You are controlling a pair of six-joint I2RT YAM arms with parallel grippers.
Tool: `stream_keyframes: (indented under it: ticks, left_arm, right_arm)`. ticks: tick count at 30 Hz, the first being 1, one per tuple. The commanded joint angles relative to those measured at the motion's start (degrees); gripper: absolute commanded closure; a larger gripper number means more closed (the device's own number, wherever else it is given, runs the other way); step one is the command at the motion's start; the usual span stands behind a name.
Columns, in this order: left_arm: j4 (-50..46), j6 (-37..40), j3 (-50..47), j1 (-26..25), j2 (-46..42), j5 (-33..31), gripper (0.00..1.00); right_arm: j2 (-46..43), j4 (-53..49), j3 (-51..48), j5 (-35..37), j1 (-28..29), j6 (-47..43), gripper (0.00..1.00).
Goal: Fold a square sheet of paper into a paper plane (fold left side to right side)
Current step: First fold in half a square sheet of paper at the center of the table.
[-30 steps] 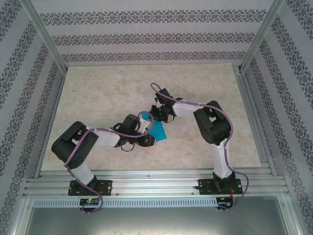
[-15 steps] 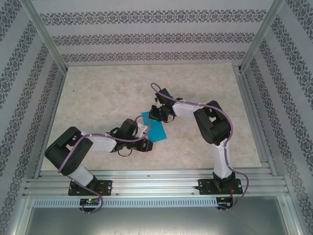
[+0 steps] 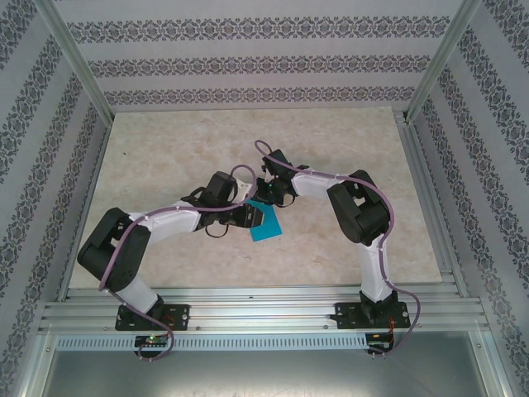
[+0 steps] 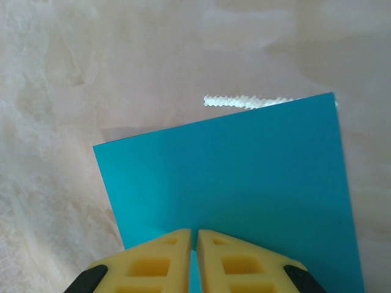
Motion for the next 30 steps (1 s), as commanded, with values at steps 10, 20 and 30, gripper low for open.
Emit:
stream_keyframes:
  ticks: [10,20,30]
  left_arm:
    - [1.0,2.8,1.3,0.1,8.7,-3.9,0.70]
    - [-3.0,5.4,-2.7,-2.4,7.6,-6.9,0.70]
    - [1.5,3.2,-7.8,-3.8,6.1,-4.2,0.70]
  right_arm:
    - [2.3,-5.1,-1.3,3.6,-0.2,-1.2,0.86]
    - [2.4,-5.5,-1.6,4.0,-0.5,-1.4,0.87]
    - [2.5,-5.7,-1.7,4.0,-0.7,-1.4,0.87]
